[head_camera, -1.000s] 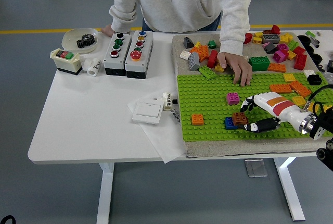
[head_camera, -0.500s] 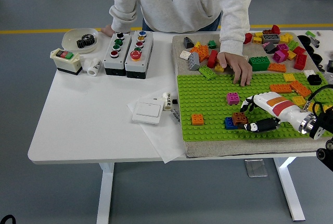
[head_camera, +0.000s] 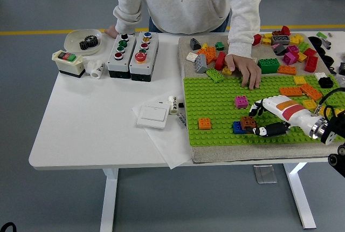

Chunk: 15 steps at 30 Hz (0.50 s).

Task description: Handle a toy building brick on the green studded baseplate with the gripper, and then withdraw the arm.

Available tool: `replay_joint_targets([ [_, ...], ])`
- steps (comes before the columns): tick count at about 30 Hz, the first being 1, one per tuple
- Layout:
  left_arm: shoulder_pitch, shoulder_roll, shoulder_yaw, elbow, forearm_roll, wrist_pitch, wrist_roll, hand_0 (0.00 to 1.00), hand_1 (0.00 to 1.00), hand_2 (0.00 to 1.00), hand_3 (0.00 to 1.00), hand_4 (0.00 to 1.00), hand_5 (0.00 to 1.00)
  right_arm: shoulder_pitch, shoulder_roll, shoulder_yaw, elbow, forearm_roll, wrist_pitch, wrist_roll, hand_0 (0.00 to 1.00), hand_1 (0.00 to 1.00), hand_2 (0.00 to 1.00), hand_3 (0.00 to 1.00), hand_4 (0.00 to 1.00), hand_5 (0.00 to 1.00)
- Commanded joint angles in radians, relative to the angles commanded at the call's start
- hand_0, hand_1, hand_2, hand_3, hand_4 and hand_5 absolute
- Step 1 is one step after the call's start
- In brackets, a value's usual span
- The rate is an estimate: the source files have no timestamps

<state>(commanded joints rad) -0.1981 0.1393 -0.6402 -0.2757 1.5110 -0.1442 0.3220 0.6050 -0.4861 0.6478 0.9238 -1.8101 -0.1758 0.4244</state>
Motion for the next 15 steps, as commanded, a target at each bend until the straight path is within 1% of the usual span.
replay_joint_targets([
  [15,0.0,0.0,0.002,0.001,-0.003,0.001,0.0,0.734,0.737,0.75,0.596,0.66,0.599,-0.003,-0.004,0.0,0.013,-0.005,-0.002,0.001,0.501,0.473,0.537,0.53,0.81,0.589],
])
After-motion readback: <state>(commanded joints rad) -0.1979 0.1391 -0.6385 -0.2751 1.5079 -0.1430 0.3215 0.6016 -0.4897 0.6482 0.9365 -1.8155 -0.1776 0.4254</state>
